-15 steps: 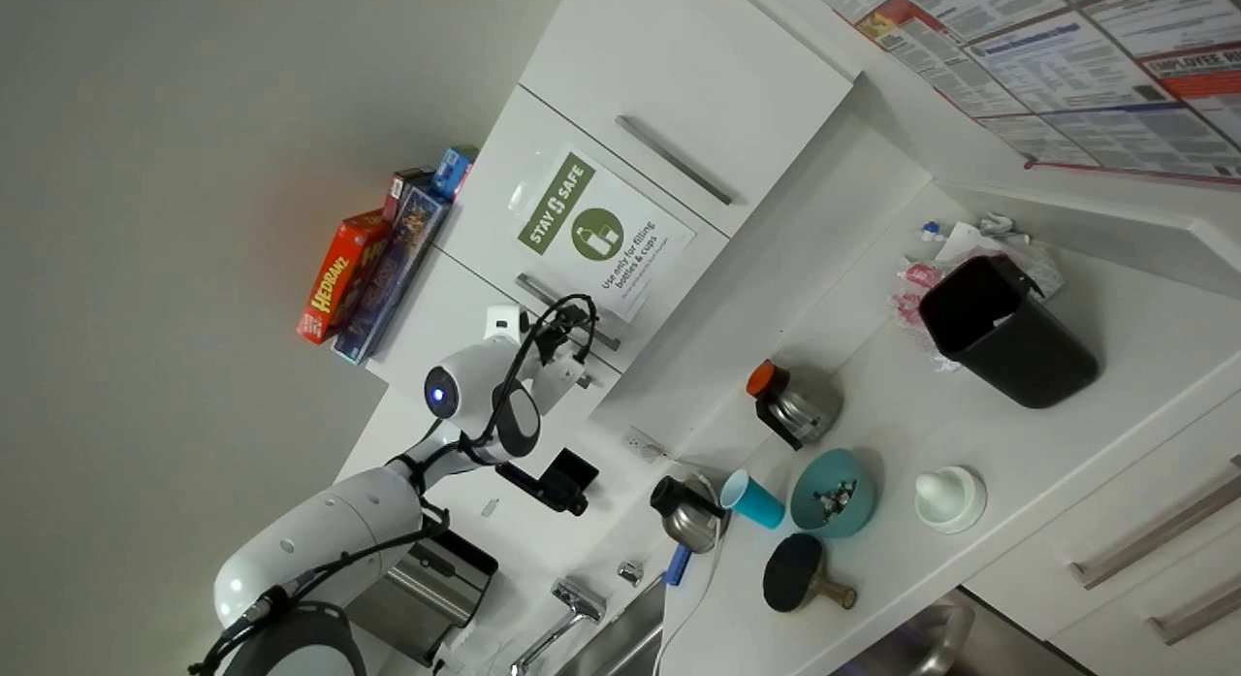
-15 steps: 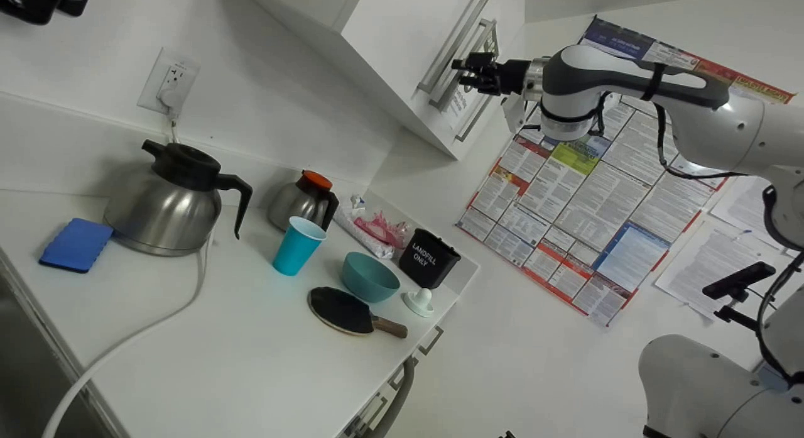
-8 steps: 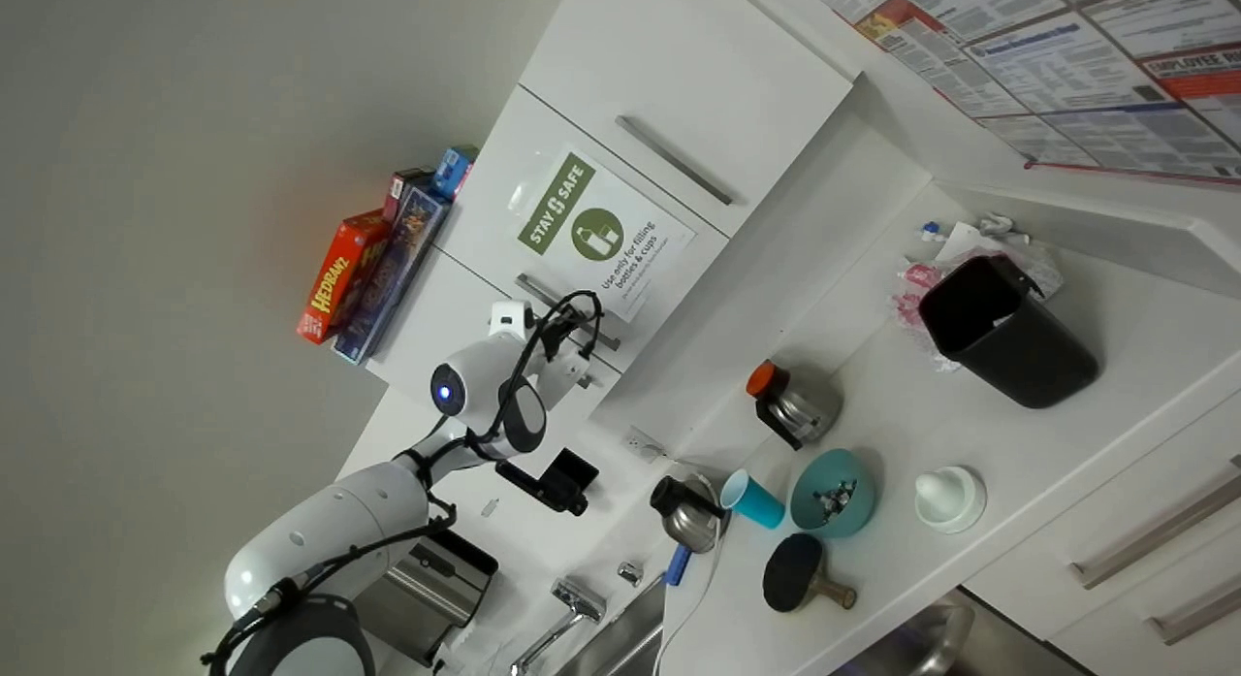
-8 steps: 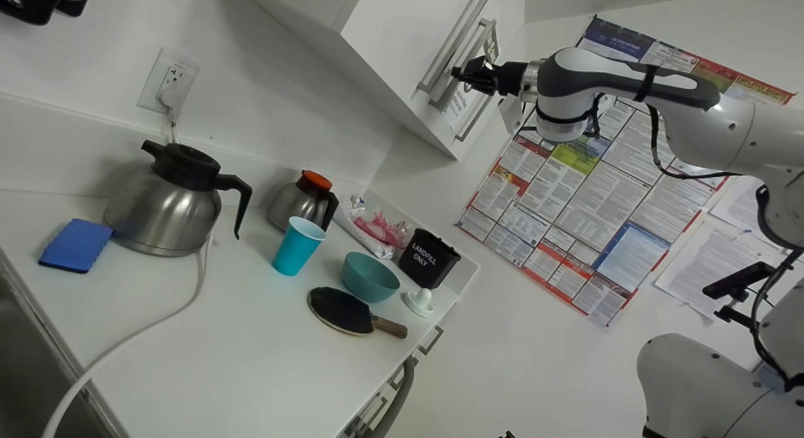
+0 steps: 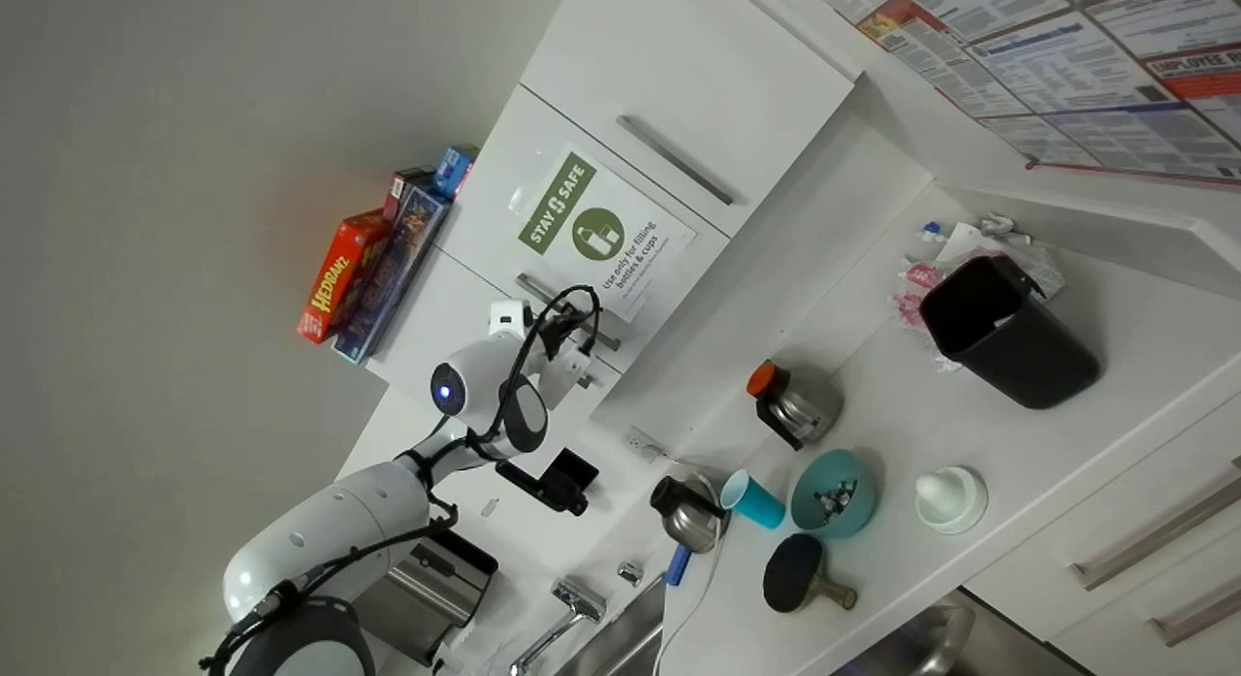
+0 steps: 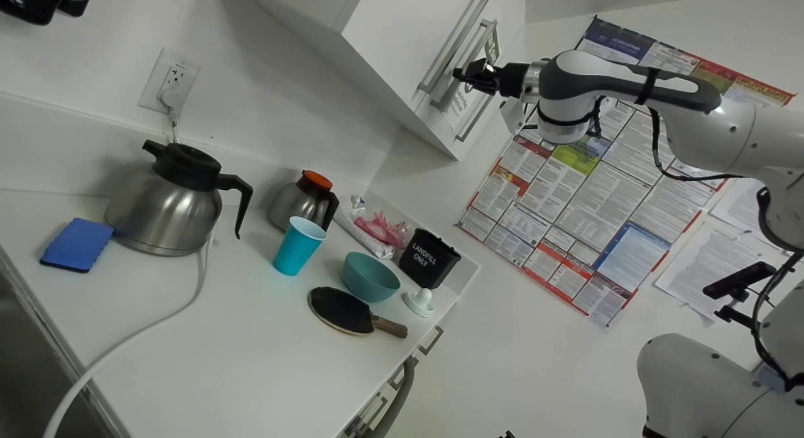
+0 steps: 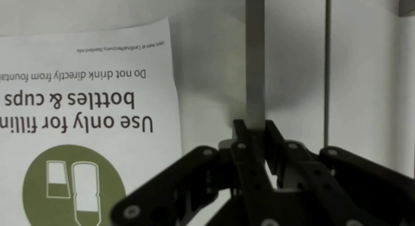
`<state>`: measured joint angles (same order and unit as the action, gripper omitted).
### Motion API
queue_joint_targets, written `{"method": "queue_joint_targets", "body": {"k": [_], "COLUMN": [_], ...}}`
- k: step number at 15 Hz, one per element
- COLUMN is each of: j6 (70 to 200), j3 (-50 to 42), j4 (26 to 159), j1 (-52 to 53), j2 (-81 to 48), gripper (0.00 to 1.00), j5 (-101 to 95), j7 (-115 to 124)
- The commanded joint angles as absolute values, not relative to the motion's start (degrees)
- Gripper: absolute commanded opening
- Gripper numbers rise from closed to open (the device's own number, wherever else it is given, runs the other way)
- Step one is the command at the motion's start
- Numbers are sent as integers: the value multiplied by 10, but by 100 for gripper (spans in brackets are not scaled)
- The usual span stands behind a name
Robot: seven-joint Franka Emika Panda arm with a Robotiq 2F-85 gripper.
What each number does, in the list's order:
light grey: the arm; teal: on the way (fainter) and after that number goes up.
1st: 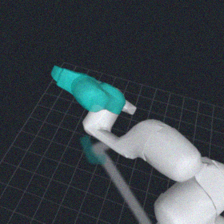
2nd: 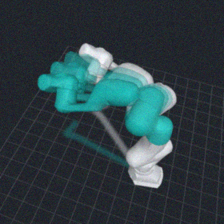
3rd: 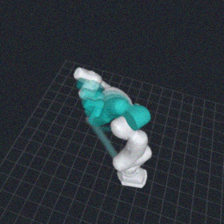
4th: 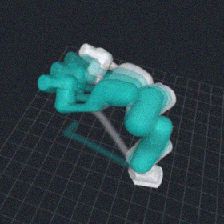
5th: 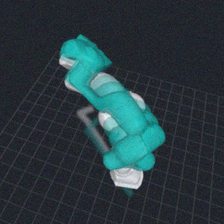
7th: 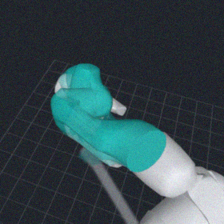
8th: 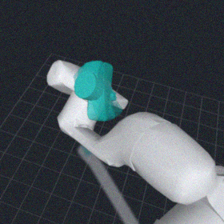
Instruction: Open the top drawer door on the right
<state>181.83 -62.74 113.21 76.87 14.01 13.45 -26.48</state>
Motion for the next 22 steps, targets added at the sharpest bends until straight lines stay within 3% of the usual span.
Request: {"method": "queue_joint_targets", "body": {"k": [1,10,22], "j6": [1803,1650,1502], "j3": [-581,-509,-531], "j4": [1152,1212,1209], "j1": [721,621,579], "j2": [200,370,493], "gripper": [4,4,4], "j5": [109,57,150], "j7": [-275,-314,-449]}}
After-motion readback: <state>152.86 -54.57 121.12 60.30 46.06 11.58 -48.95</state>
